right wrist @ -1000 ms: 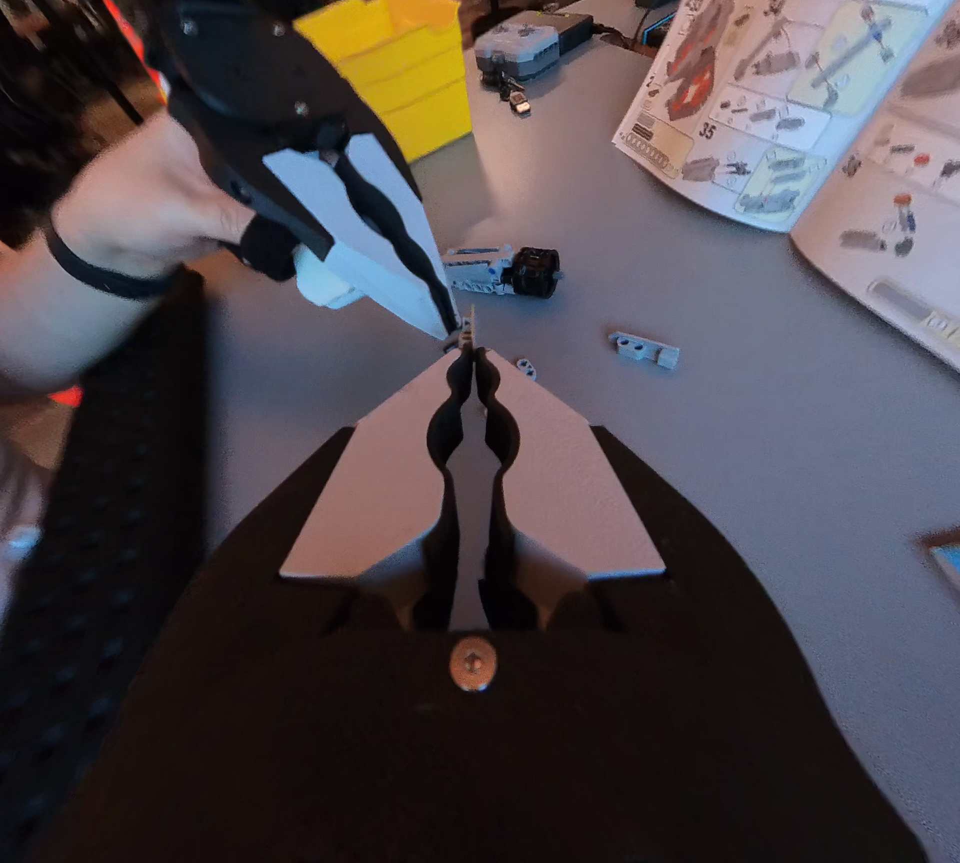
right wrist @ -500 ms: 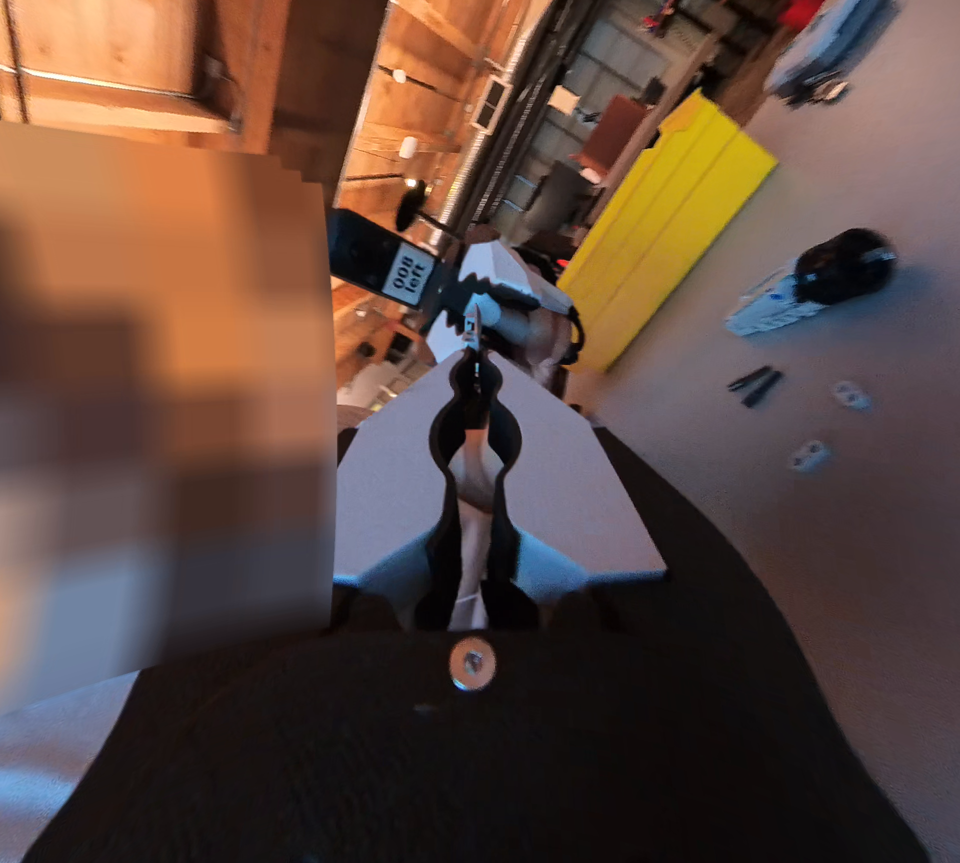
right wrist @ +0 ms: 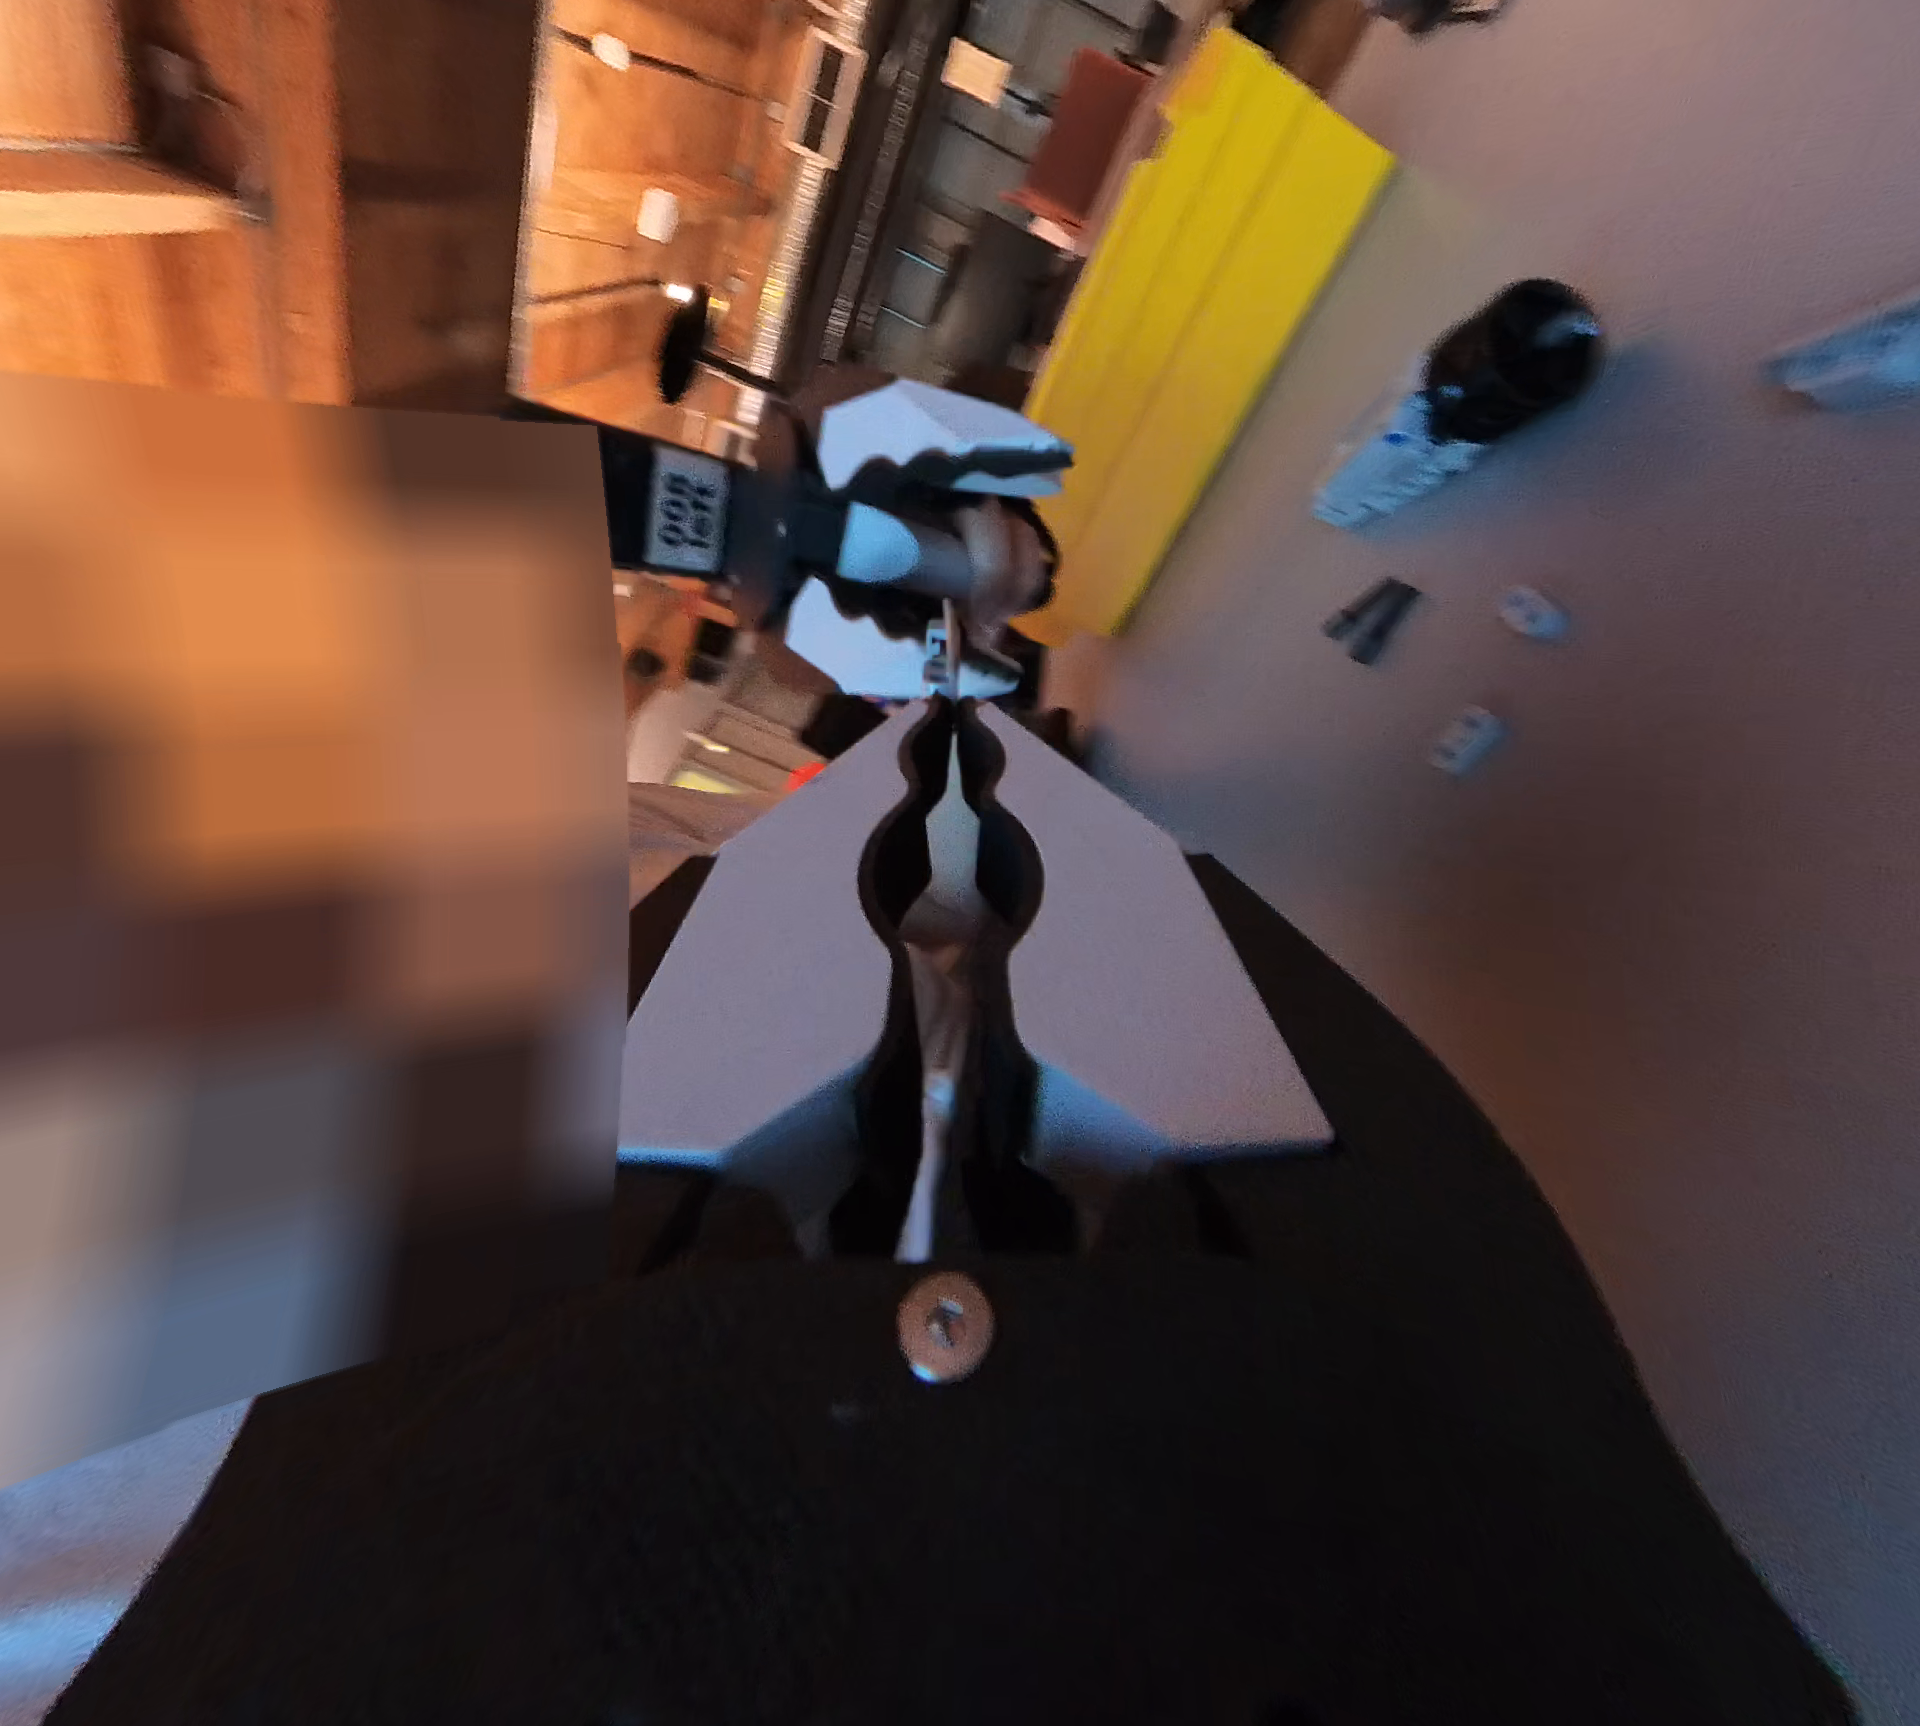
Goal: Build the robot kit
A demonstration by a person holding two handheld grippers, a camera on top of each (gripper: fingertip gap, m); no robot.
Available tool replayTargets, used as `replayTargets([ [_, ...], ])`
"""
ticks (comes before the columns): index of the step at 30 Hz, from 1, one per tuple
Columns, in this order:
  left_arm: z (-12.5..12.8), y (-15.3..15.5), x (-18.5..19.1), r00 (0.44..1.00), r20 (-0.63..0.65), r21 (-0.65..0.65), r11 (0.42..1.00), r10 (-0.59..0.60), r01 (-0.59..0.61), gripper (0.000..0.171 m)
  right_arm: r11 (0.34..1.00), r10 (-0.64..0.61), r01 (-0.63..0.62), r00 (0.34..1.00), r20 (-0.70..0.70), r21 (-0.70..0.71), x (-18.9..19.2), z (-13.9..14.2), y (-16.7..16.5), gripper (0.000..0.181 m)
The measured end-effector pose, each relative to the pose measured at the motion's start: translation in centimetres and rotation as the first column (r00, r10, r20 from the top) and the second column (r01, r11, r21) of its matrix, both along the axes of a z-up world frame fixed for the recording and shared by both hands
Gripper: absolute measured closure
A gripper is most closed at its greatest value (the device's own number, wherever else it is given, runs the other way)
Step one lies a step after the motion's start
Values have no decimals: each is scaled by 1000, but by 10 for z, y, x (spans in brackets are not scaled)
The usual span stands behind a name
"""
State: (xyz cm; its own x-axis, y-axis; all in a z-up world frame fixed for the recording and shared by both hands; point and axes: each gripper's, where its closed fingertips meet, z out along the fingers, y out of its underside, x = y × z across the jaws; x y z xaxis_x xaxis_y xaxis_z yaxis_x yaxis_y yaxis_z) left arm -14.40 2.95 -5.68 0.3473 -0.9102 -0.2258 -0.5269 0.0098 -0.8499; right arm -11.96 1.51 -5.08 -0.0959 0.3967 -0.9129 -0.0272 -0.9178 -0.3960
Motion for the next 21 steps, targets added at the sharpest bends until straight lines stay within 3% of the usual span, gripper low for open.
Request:
replayTargets([
  [1,-10,5,-7,999,-49,-24,999,25,-26,126,999,-26,24,997,73,24,5,-9,4,181],
  [3,-26,22,-22,987,-119,-30,994,104,-108,132,992,-114,99,969,218,80,20,-27,19,181],
  [6,-36,39,-28,981,-112,-73,983,160,-169,143,974,-218,175,905,366,147,37,-49,37,181],
  [11,-53,60,-9,972,-205,-127,982,114,-142,142,968,-239,174,862,447,182,39,-65,41,181],
  [15,-70,82,1,927,-371,-101,990,53,-96,157,970,-235,173,855,463,173,40,-72,42,181],
  [21,-87,89,14,925,-375,-406,908,-58,-107,155,968,-239,174,857,456,180,42,-69,42,181],
])
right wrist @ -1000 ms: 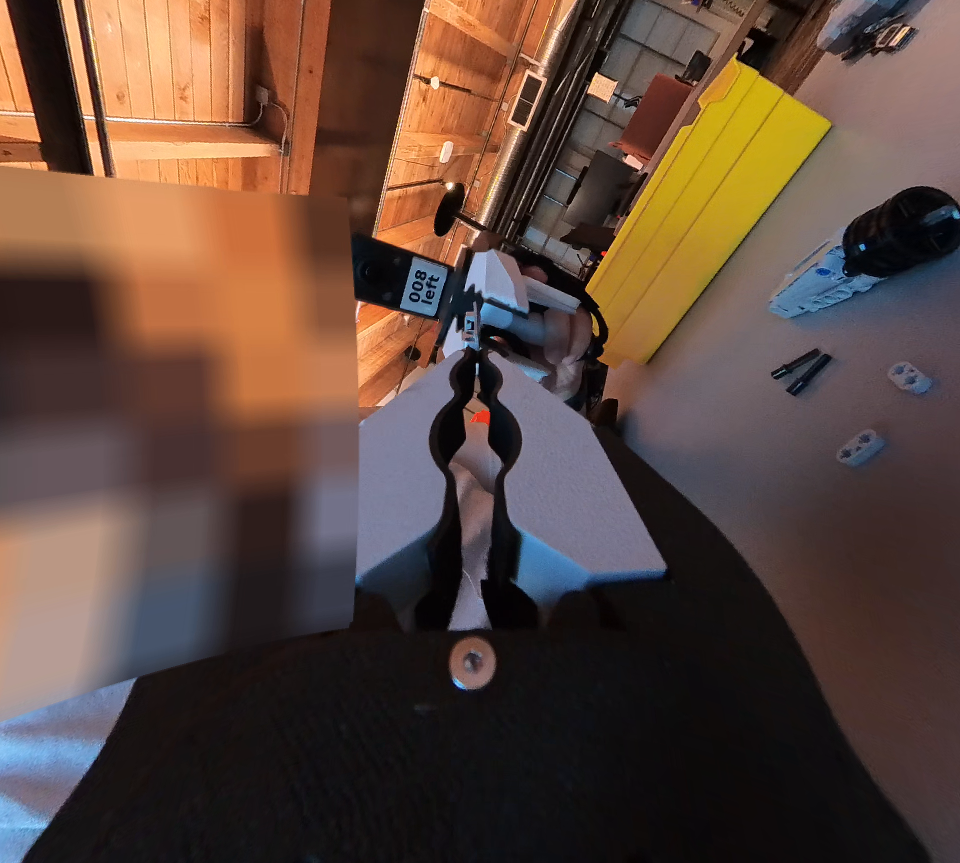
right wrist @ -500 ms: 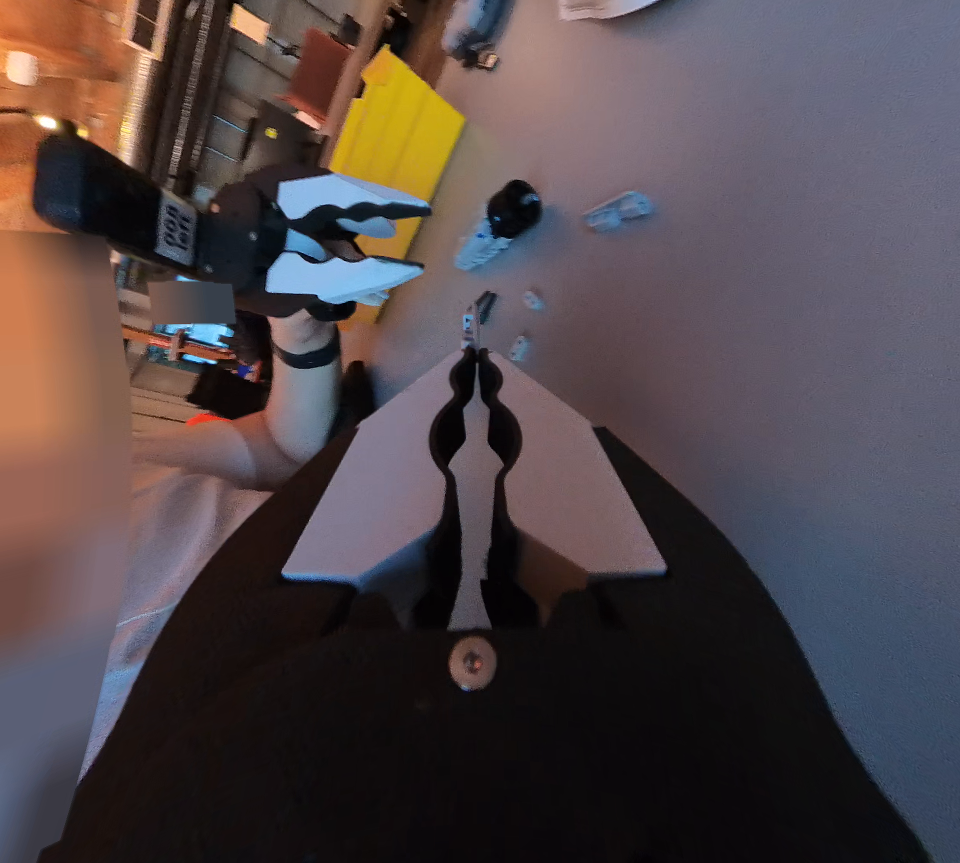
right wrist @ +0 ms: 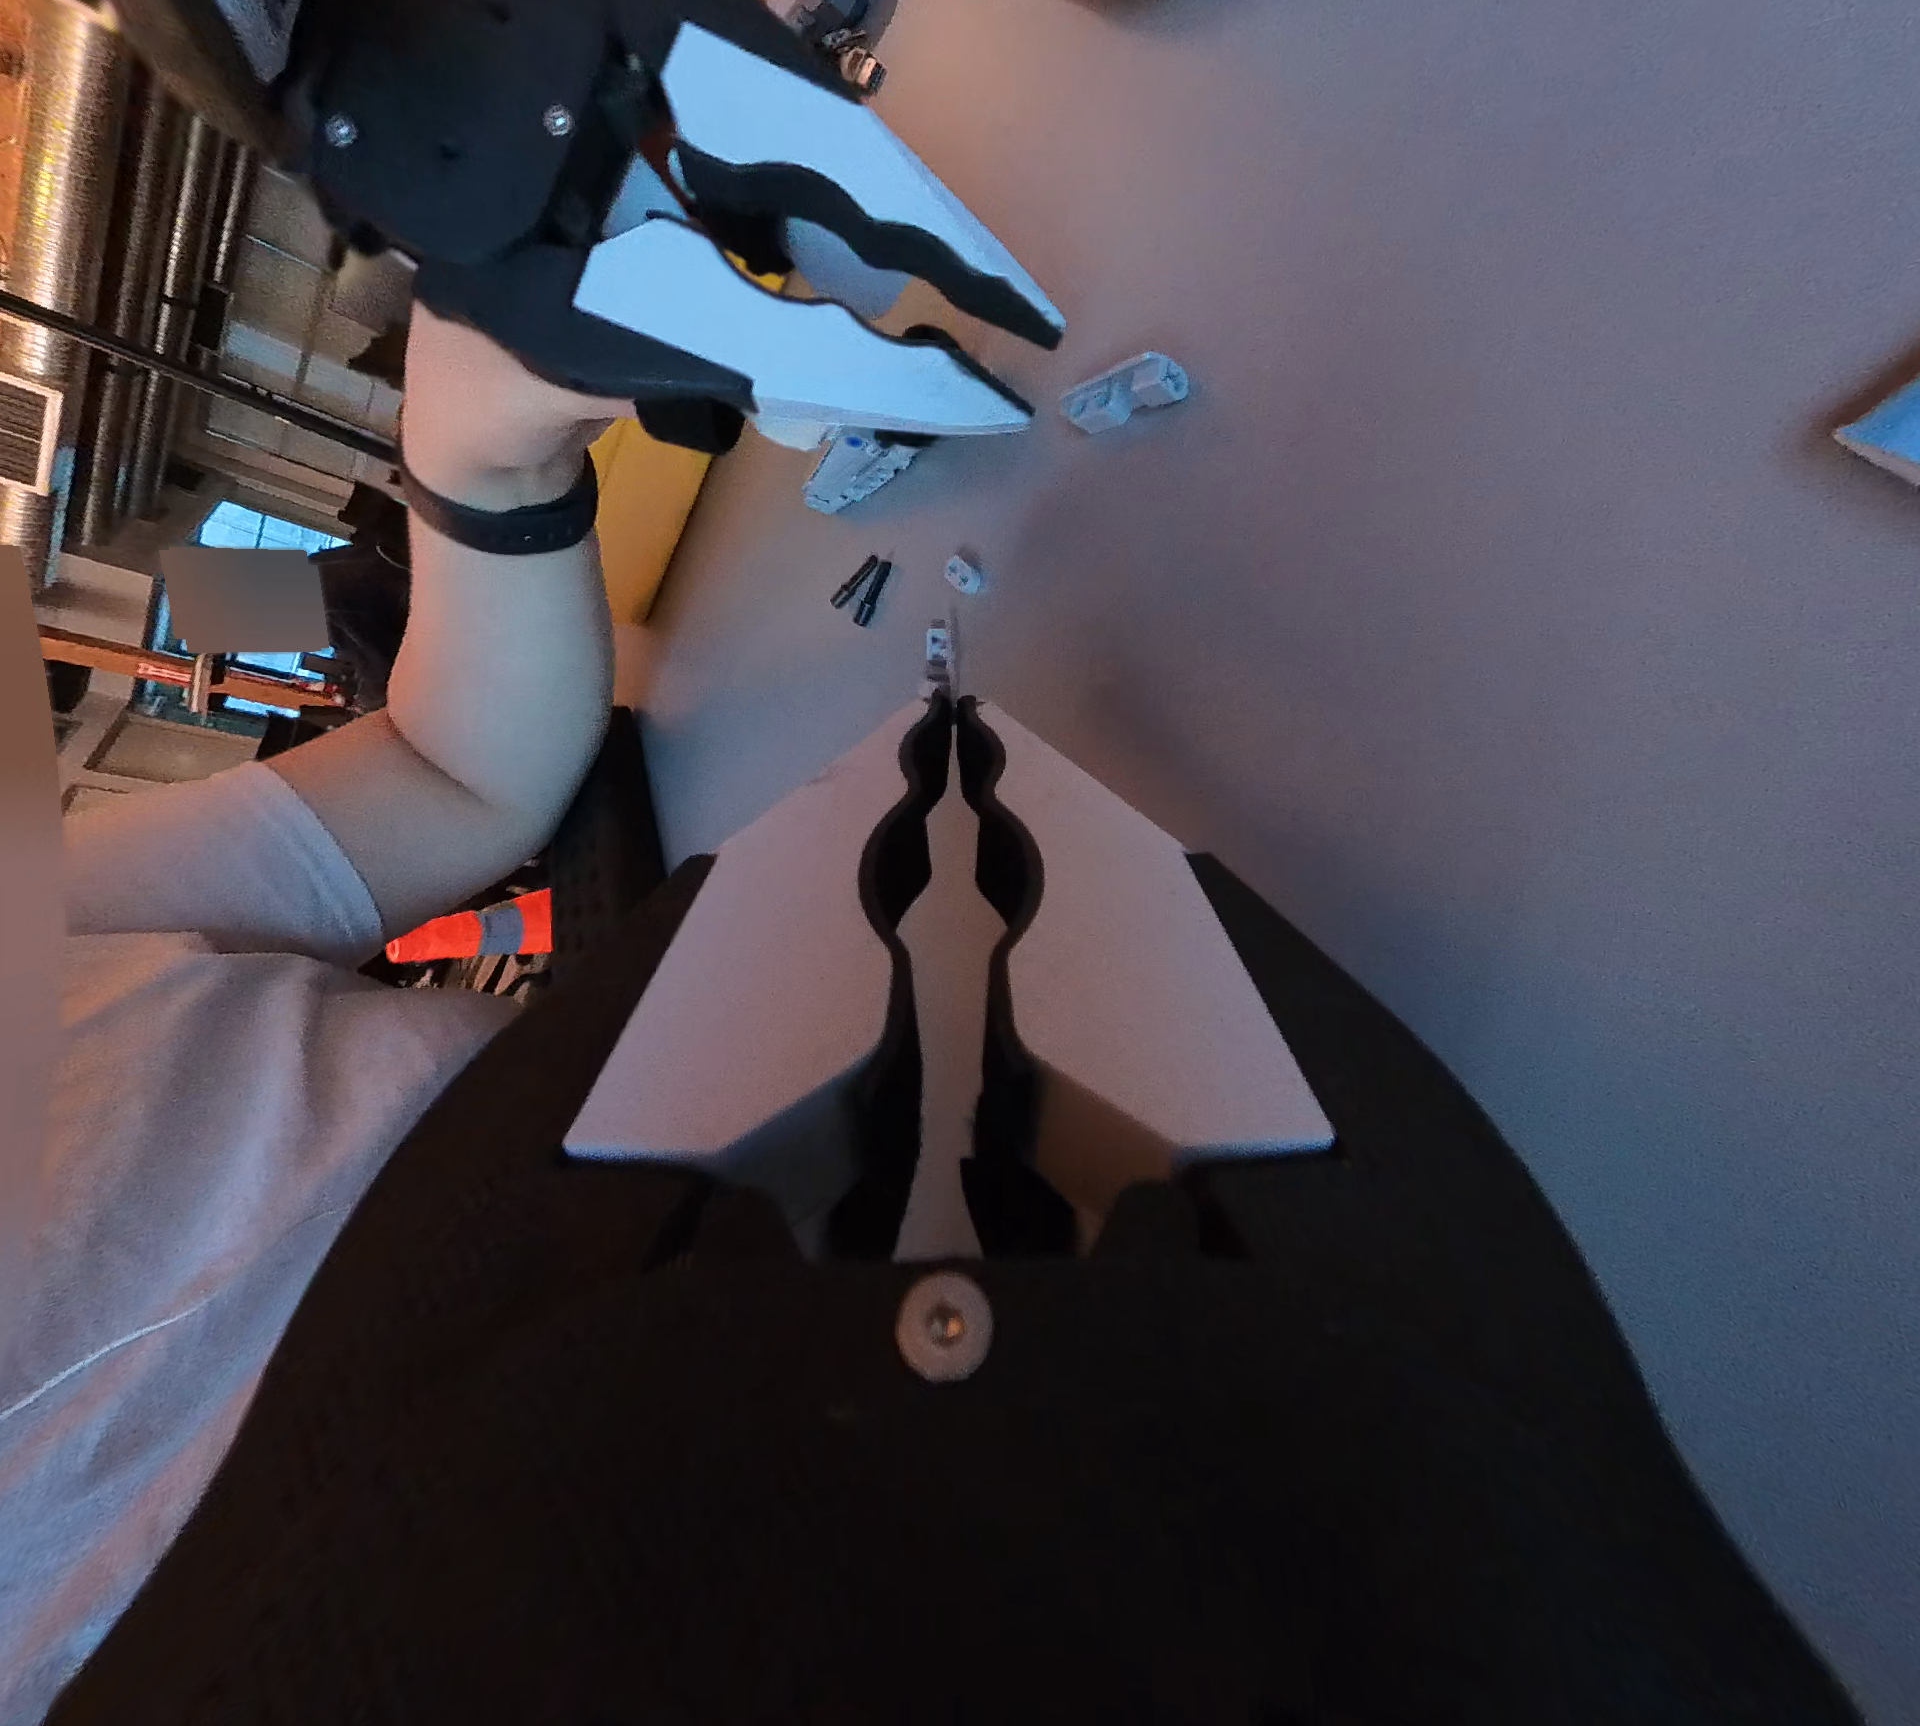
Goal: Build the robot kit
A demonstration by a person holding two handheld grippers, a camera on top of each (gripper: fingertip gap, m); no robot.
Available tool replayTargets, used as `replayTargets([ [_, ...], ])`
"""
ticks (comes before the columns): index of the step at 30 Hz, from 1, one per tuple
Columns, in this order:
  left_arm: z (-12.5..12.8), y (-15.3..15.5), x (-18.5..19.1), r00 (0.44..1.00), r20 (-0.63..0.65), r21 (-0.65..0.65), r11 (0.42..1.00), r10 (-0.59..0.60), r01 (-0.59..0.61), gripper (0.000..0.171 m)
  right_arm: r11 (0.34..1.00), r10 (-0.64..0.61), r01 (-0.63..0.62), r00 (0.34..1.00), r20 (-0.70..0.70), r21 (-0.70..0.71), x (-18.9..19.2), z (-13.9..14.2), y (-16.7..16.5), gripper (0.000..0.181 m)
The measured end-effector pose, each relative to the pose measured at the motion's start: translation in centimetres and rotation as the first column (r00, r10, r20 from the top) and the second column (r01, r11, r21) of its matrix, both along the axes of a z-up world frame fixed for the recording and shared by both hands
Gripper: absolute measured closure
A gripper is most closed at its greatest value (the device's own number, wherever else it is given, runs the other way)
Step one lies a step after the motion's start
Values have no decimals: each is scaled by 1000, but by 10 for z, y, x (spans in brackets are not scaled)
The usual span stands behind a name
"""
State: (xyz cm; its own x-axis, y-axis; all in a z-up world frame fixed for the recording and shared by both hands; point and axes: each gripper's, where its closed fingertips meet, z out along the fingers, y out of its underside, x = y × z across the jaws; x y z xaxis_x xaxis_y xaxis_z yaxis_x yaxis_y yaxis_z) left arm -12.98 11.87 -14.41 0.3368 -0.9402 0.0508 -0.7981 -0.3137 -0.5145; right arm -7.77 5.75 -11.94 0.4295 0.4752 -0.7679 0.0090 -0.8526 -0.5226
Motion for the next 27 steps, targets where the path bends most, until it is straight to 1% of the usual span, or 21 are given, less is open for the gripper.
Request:
replayTargets([
  [3,-4,1,1,1000,0,-63,998,4,-4,164,1000,-8,8,1000,-12,2,2,3,2,181],
  [5,-10,3,0,1000,-24,-69,998,-2,0,166,1000,-6,6,1000,-13,2,3,3,2,181],
  [7,-12,3,3,1000,-14,-70,997,-14,13,171,1000,-3,3,1000,-13,4,3,4,2,181],
  [10,-10,5,3,1000,-8,-98,995,7,-8,171,1000,4,-4,1000,-4,12,3,4,1,181],
  [12,-3,1,8,997,65,-158,987,39,-28,171,1000,2,-2,1000,-8,15,3,5,1,181],
  [13,3,-4,11,991,118,-214,976,60,-34,171,1000,-1,1,1000,-13,19,4,7,1,181],
  [16,25,-26,22,952,285,-422,906,110,22,171,999,0,3,997,-77,38,6,20,2,181],
  [18,36,-35,22,930,342,-497,866,138,54,171,999,11,-6,989,-145,36,7,30,1,181],
  [20,42,-38,20,923,355,-502,863,152,51,171,999,26,-20,983,-181,33,9,36,-1,181],
  [23,49,-45,18,924,354,-502,863,141,61,171,999,41,-35,984,-172,38,9,34,-2,181],
  [27,58,-55,20,920,369,-523,848,133,87,171,998,62,-59,976,-207,21,5,37,-6,181],
])
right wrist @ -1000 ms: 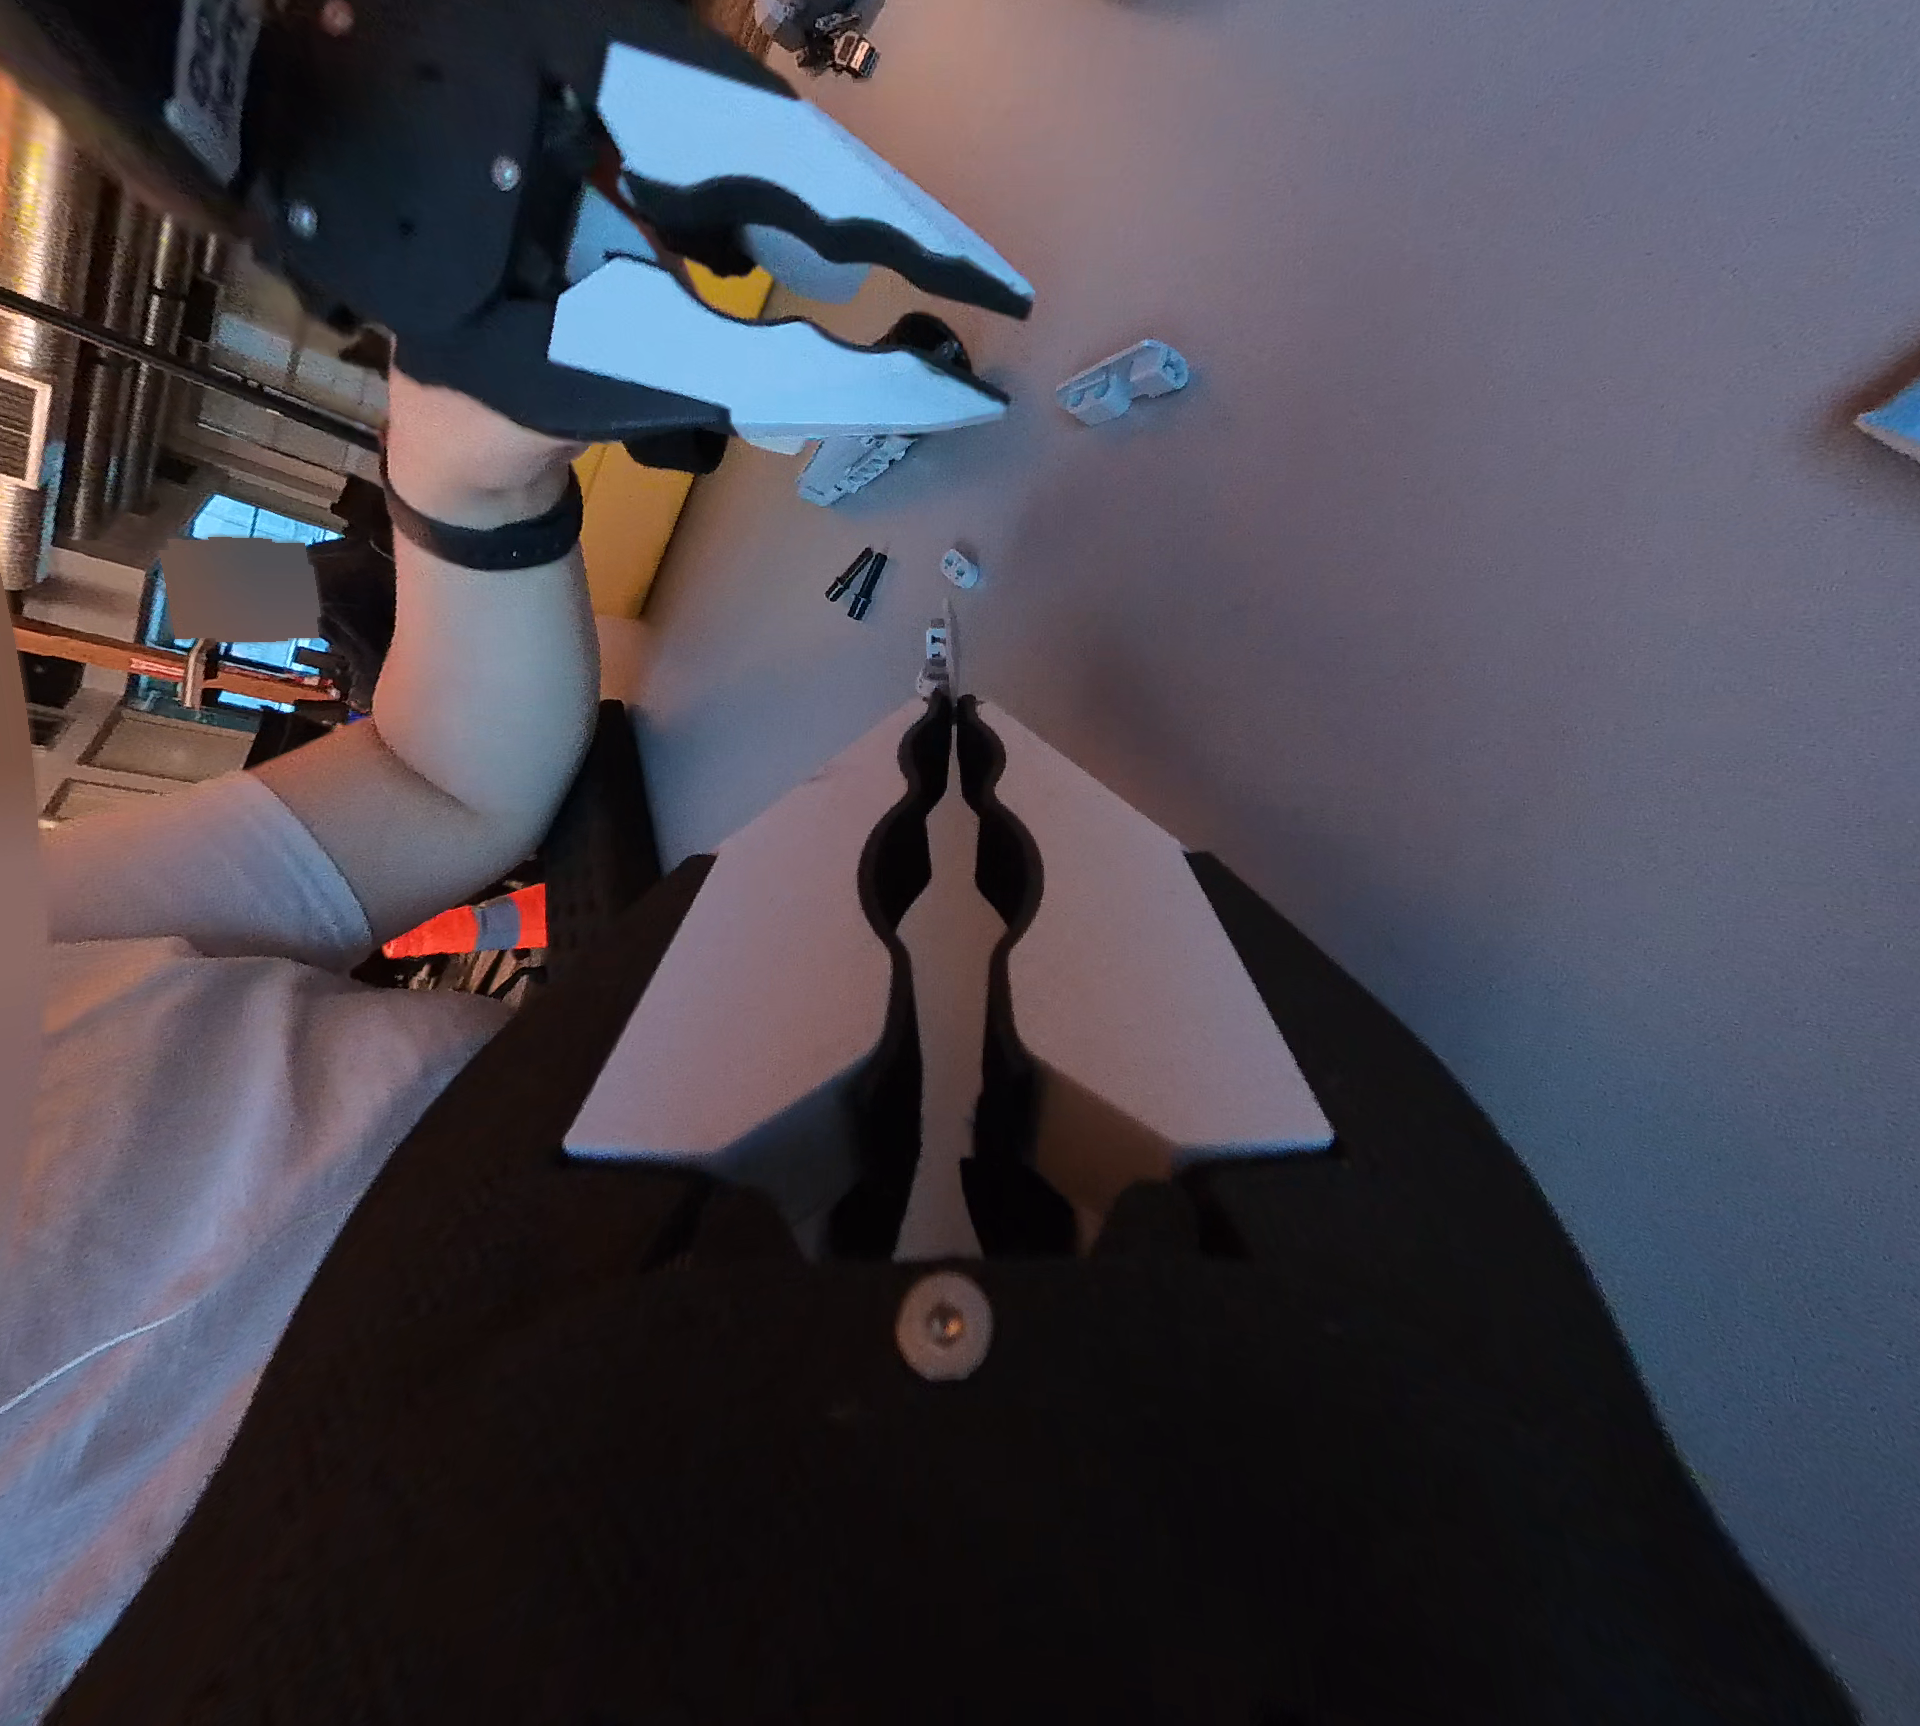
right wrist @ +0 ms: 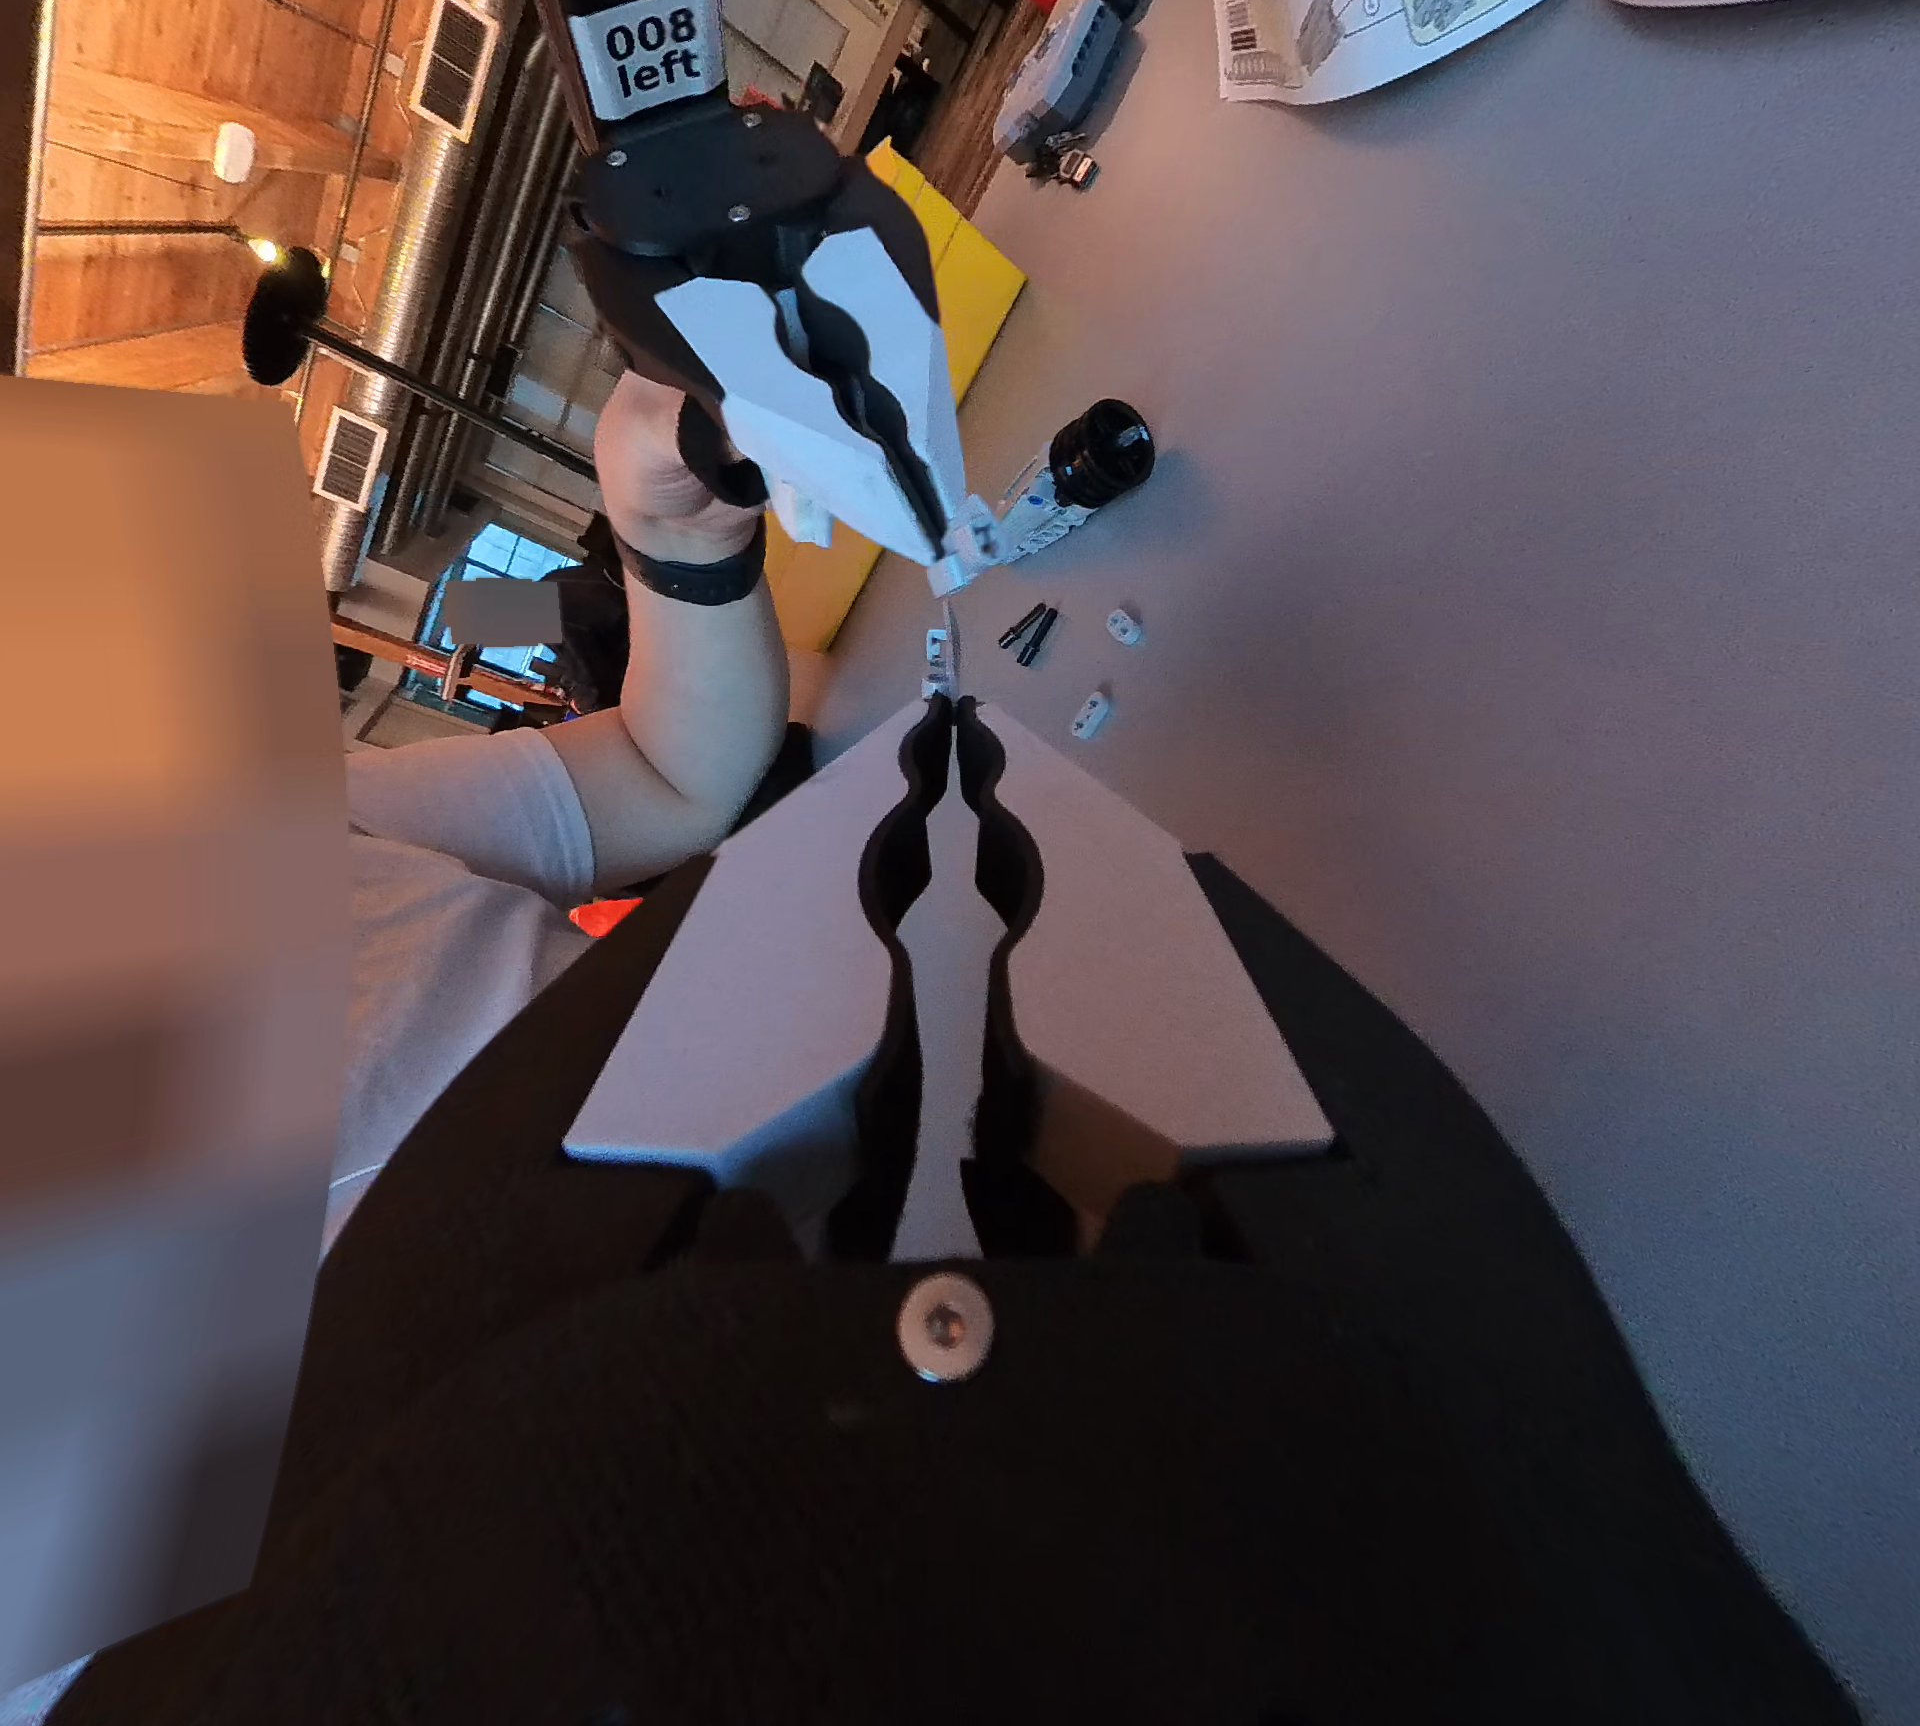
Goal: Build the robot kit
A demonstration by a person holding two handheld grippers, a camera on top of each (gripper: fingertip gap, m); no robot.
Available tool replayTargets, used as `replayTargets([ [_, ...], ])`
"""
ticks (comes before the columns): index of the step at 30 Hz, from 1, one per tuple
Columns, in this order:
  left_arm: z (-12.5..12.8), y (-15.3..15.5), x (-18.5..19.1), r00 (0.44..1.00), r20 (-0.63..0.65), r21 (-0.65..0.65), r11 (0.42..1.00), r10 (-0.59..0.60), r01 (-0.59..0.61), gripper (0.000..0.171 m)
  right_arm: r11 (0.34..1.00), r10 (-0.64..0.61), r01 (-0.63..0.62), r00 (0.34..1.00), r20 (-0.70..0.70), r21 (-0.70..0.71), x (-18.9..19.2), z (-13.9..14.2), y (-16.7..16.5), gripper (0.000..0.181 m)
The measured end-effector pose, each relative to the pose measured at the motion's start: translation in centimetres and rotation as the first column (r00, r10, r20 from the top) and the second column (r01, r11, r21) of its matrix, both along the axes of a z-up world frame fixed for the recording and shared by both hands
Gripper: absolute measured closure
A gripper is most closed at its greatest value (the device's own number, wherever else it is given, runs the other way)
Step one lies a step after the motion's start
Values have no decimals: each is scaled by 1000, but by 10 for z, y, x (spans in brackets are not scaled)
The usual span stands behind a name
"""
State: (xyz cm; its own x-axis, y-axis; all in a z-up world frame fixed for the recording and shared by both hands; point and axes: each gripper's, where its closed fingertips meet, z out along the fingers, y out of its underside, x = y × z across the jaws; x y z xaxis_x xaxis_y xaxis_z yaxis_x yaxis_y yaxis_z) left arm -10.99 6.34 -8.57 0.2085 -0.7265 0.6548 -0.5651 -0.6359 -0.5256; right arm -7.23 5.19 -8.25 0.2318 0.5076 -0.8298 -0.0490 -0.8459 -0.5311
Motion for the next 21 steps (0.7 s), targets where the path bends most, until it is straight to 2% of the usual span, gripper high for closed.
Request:
replayTargets([
  [21,17,-18,-5,997,64,-128,990,-45,53,171,996,47,-55,993,-111,-66,-2,8,-6,181],
])
